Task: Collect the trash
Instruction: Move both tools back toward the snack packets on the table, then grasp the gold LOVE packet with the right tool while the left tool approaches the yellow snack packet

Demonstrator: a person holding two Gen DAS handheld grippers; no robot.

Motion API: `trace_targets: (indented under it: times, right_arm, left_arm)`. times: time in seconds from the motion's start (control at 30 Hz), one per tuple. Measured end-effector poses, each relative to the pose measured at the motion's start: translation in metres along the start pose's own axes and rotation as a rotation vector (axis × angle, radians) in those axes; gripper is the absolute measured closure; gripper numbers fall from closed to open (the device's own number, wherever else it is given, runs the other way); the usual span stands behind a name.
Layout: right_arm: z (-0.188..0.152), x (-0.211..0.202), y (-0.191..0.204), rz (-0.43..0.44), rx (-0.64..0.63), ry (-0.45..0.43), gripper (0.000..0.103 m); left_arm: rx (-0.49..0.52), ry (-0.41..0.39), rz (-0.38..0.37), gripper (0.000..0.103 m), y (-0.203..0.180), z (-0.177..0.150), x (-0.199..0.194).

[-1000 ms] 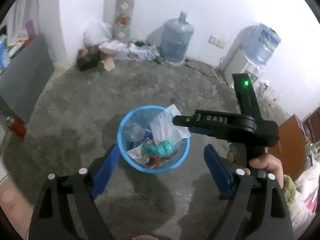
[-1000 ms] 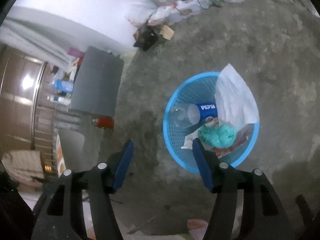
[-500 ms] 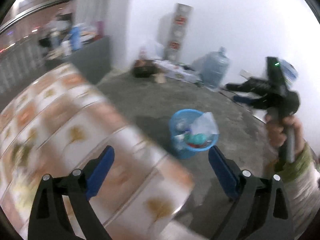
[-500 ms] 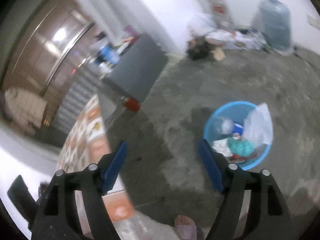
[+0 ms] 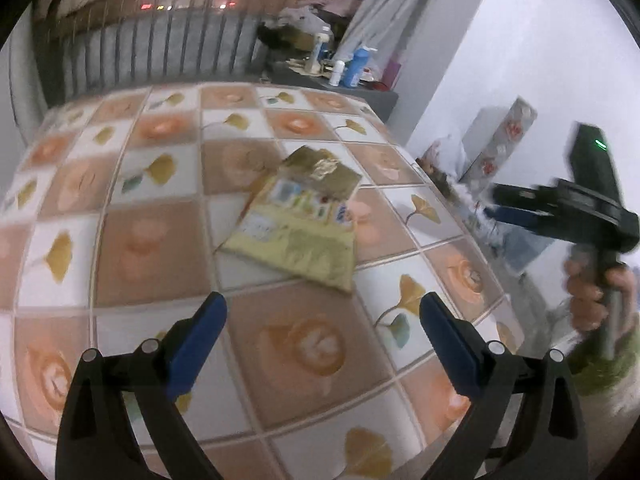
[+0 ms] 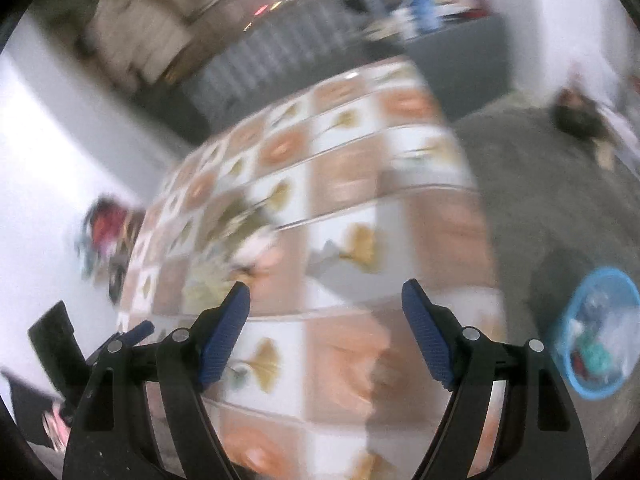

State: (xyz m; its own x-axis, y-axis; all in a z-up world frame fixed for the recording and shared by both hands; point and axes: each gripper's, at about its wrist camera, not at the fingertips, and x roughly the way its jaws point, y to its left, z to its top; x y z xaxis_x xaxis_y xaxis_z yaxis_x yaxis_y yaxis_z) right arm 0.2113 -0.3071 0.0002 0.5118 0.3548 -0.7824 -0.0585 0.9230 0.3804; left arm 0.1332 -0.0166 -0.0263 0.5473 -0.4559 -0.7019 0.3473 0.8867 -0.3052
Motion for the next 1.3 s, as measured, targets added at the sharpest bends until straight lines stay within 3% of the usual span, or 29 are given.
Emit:
trace_targets:
  times: [0.2,0.33,0.4,0.47,0.63,1.03,1.23,1.3]
  right_arm:
    - [0.033,0.077,0.064,-0.069,-0.161,0.063,0.029]
    - [0.047,0.117,0.085,-0.176,-0.242,0.101,0.029]
    - [0.046,0.128,0.089,-0.187,-0.255,0.129,0.036]
    - [0.042,0.128,0.092,-0.155,-0.253,0.13,0.044]
    - [0.031,0.122,0.101,-0.182,-0.278,0.127,0.054]
    - [-0.016,0.099,0.106,-0.077,-0.186,0.164,0.059]
    - [-0.041,0.091,0.113,-0.027,-0.165,0.182,0.06]
    - [-0.048,0.088,0.113,-0.017,-0.147,0.179,0.06]
  left_arm:
    - [-0.09,-0.002,-0.086,0.012,0.023,-0.012,-0.003]
    - [-0.147,0.011,-0.158,0.026,0.029,-0.014,0.003]
    - [-0.183,0.014,-0.2,0.035,0.036,-0.015,0.007]
    - [-0.235,0.005,-0.231,0.043,0.044,-0.016,0.011]
    - [-0.326,0.009,-0.277,0.059,0.061,-0.016,0.02]
    - [-0.417,-0.016,-0.339,0.07,0.074,-0.02,0.015]
    - [-0.409,-0.073,-0.358,0.076,0.074,-0.019,0.0]
    - [-0.391,-0.072,-0.333,0.076,0.071,-0.018,-0.002]
